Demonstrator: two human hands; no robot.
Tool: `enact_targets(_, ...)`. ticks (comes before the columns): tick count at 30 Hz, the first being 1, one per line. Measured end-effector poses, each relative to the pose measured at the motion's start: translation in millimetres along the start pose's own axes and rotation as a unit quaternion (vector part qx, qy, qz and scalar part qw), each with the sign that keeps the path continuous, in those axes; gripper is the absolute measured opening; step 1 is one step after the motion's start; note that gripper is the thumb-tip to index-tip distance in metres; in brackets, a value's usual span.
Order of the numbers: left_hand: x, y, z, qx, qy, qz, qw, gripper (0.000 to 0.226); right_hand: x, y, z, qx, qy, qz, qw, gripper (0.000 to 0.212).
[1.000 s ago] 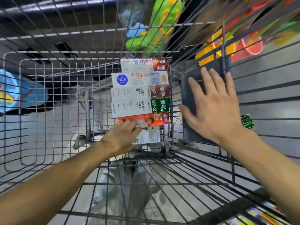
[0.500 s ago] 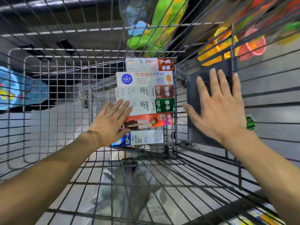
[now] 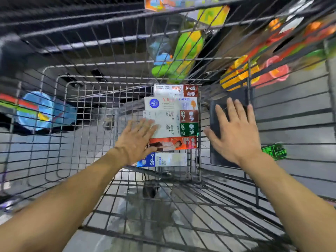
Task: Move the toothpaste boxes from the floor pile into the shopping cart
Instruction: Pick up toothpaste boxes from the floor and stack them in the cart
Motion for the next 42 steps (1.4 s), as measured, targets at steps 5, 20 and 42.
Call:
enact_targets(5, -70, 94, 20, -0.049, 0.045, -0.022, 0.998, 0.076, -63, 38, 29, -0.033, -0.045, 0.007, 0.998, 0.087)
enact_targets(20, -80, 576, 190, -0.442, 0.153, -0.248, 0.848, 0.076, -319, 141, 385, -0.379, -0.095, -0.12, 0.912, 0.079)
enact_targets(42, 442, 920, 47, -0.757, 0.382, -0.086, 0.523, 0.073, -108, 482, 939, -0.742, 0.108, 0.041, 0.66, 0.092)
Point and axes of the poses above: each hand's wrist, its own y-axis away from the middle knuckle, its own x-axis out of the palm, z = x × y, the point moved 9 cm from there along -y, towards the middle knuckle, and after that the axes turned 1 degree about x, right-handed, at the moved point
